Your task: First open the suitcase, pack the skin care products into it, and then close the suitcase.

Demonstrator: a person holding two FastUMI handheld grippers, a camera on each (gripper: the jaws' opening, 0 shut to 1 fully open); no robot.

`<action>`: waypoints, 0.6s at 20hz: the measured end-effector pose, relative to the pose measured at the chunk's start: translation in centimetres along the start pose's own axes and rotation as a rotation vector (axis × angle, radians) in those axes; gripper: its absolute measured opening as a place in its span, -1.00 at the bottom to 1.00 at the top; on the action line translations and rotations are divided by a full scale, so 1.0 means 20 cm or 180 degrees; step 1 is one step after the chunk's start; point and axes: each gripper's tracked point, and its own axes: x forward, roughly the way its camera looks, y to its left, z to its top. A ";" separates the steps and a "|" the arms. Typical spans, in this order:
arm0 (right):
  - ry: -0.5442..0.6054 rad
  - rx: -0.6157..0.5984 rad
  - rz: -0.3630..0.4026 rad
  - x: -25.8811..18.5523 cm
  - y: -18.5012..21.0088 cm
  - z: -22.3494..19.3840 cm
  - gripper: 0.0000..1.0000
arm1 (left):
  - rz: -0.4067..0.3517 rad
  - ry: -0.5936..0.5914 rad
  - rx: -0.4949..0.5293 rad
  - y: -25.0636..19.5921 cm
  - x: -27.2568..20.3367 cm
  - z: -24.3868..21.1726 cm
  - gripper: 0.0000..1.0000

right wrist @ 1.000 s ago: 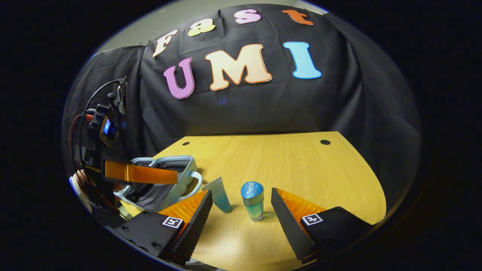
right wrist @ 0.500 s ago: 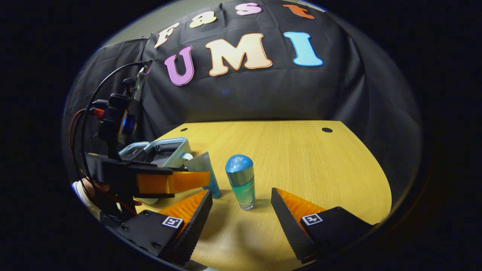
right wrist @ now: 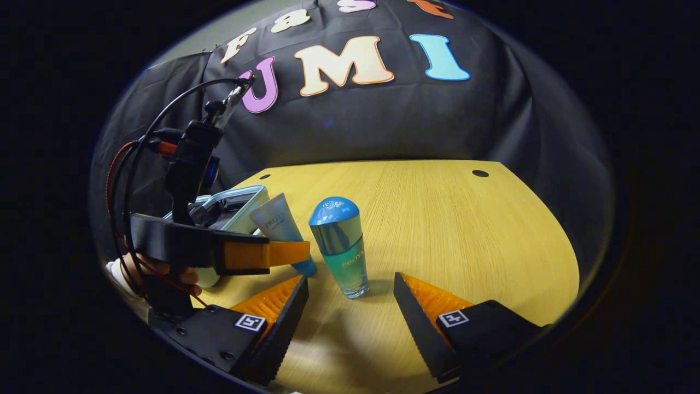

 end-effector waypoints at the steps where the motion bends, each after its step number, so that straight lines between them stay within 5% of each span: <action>1: 0.0005 0.0011 0.0005 0.02 0.00 0.00 0.97 | -0.0014 0.0010 0.0010 -0.01 0.00 0.00 -0.40; 8: -0.0023 0.0025 0.0093 0.14 0.03 0.05 0.96 | -0.0041 -0.0114 -0.0198 0.02 -0.18 0.13 -0.55; 12: -0.0009 -0.0016 0.0133 0.20 0.08 0.04 0.41 | -0.0015 -0.0289 -0.0228 0.08 -0.42 0.29 -0.55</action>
